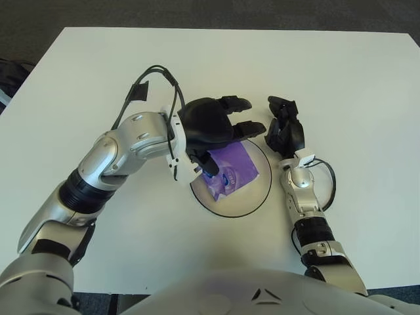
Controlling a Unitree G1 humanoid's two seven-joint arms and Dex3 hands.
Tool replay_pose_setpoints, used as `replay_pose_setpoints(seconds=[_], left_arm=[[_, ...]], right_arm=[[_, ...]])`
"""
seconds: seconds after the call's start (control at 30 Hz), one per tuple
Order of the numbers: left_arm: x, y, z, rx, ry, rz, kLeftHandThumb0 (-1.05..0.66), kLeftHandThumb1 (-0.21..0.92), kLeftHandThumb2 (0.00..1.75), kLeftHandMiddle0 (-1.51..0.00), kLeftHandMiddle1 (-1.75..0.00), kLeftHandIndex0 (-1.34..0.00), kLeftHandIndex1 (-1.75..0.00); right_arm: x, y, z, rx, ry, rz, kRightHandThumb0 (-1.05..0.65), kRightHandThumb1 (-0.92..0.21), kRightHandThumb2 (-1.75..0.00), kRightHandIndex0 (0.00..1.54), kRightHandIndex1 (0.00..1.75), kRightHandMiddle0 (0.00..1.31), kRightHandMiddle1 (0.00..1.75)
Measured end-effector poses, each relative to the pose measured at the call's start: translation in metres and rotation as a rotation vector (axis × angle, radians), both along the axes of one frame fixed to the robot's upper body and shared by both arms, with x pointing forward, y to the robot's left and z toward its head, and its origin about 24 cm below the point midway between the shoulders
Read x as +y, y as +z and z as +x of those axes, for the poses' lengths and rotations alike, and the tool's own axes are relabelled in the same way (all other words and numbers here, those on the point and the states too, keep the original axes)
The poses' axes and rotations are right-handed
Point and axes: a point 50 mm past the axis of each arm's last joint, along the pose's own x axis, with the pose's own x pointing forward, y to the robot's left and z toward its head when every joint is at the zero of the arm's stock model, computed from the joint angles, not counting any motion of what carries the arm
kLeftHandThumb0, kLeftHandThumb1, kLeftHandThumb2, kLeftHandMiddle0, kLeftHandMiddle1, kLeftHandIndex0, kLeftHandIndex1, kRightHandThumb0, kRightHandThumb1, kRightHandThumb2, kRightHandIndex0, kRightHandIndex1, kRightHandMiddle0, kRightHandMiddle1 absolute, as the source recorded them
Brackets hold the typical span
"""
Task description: Put the tissue paper into the plate.
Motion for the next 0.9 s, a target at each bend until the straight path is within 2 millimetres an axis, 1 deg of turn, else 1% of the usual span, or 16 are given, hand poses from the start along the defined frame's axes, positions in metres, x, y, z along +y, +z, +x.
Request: replay_pose_setpoints(seconds=[0.17, 0.33, 0.43, 0.53, 0.67, 0.87, 0.9], left_arm=[[0.001, -0.001, 0.001, 0.008, -0.005, 0.008, -1.05, 0.92, 0.35, 0.0, 0.0, 0.0, 0.0], [0.002, -0.002, 0.003, 0.026, -0.018, 0.007, -1.05, 0.92, 0.26, 0.0, 0.0, 0.0, 0.0], [0.003, -0.003, 0.004, 0.031, -0.019, 0.01, -1.05, 0.92, 0.25, 0.0, 0.0, 0.0, 0.0], [0.005, -0.003, 0.005, 0.027, -0.019, 0.007, -1.05, 0.92, 0.26, 0.0, 0.0, 0.0, 0.0], [0.01, 0.001, 0.01, 0.02, -0.007, -0.044, -1.05, 0.92, 0.29, 0.0, 0.0, 0.0, 0.0], [0.029, 0.005, 0.028, 0.069, 0.052, -0.229, -1.05, 0.92, 0.37, 0.0, 0.0, 0.0, 0.0], [0.033, 0.005, 0.031, 0.085, 0.061, -0.272, -0.99, 0.92, 0.41, 0.0, 0.0, 0.0, 0.0]], right_arm=[[-0.001, 0.0, 0.0, 0.0, -0.004, 0.008, -0.68, -0.92, -0.86, 0.19, 0.5, 0.0, 1.01], [-0.001, 0.0, 0.0, -0.002, -0.005, 0.014, -0.68, -0.92, -0.8, 0.16, 0.47, 0.0, 1.06], [-0.001, 0.0, 0.0, -0.003, -0.005, 0.016, -0.68, -0.92, -0.78, 0.15, 0.45, 0.0, 1.09], [-0.001, 0.0, 0.001, -0.004, -0.006, 0.019, -0.65, -0.92, -0.77, 0.16, 0.45, 0.0, 1.11], [-0.001, 0.0, 0.002, -0.004, -0.012, 0.022, -0.62, -0.92, -0.78, 0.18, 0.44, 0.0, 1.08], [-0.002, 0.0, 0.002, -0.002, -0.027, 0.025, -0.62, -0.92, -0.8, 0.2, 0.44, 0.0, 1.04], [-0.002, 0.0, 0.002, -0.001, -0.028, 0.025, -0.62, -0.92, -0.81, 0.2, 0.44, 0.0, 1.05]])
